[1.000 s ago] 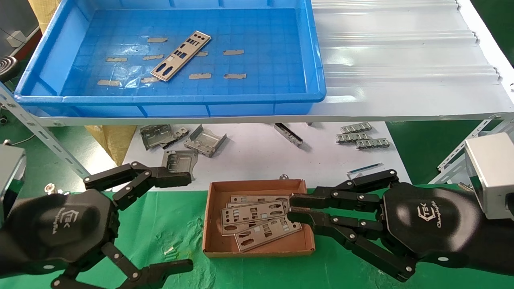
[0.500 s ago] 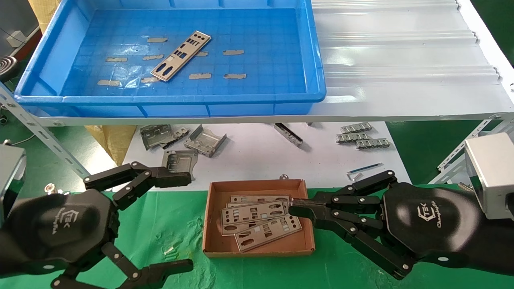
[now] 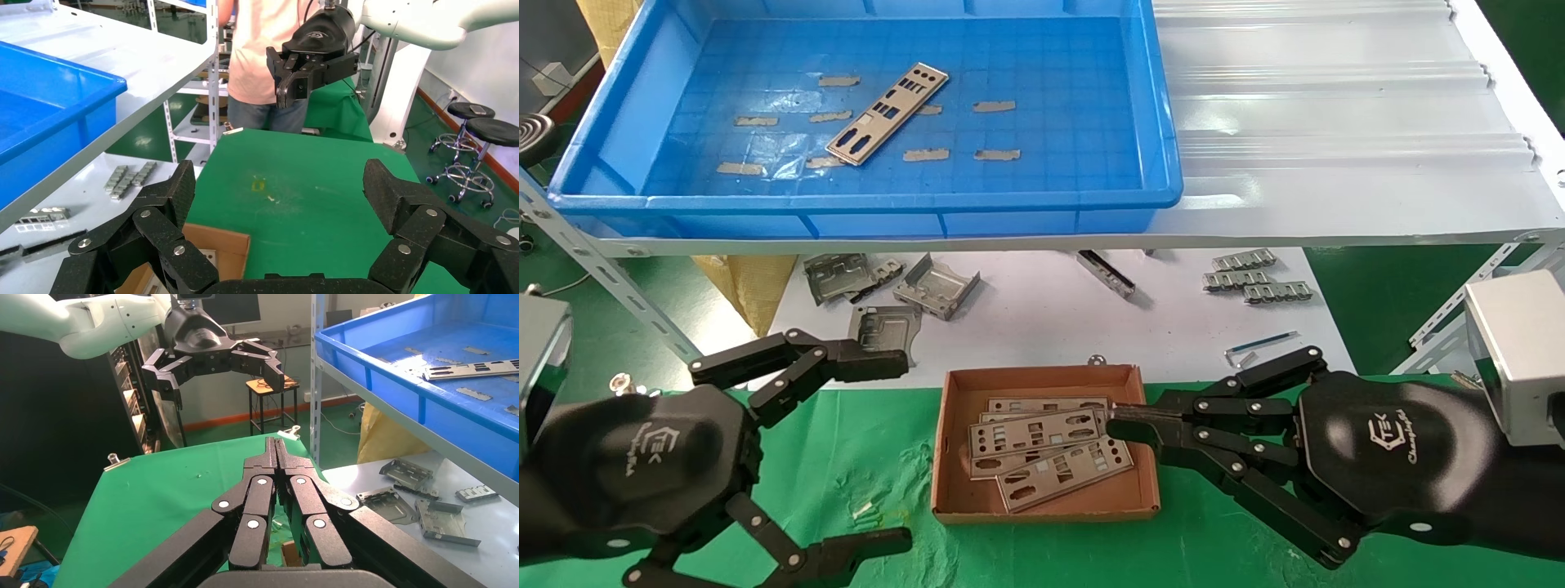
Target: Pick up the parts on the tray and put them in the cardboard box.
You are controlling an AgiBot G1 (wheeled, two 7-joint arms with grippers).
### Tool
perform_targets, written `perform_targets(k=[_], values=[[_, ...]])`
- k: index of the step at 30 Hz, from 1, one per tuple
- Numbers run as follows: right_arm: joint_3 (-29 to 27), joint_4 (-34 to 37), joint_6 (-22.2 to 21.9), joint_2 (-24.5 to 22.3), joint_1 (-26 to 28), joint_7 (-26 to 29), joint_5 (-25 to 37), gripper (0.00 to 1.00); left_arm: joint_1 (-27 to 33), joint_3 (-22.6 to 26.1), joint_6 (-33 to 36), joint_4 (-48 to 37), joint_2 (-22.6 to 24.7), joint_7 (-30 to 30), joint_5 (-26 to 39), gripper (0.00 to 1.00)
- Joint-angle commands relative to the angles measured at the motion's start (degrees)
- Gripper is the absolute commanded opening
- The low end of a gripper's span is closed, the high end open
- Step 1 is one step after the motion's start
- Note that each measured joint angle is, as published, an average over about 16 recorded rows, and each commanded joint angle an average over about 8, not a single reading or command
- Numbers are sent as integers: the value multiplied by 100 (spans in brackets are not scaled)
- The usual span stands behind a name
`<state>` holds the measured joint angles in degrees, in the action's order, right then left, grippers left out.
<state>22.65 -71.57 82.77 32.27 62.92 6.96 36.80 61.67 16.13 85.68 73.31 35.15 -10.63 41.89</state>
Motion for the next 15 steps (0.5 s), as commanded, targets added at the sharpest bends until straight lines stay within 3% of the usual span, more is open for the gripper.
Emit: perform_targets(k=[1,15], values=[[0,0,0,0,0,0,0,0,0,0,0,0,0,0,0,100],[0,0,0,0,0,0,0,0,0,0,0,0,0,0,0,100]])
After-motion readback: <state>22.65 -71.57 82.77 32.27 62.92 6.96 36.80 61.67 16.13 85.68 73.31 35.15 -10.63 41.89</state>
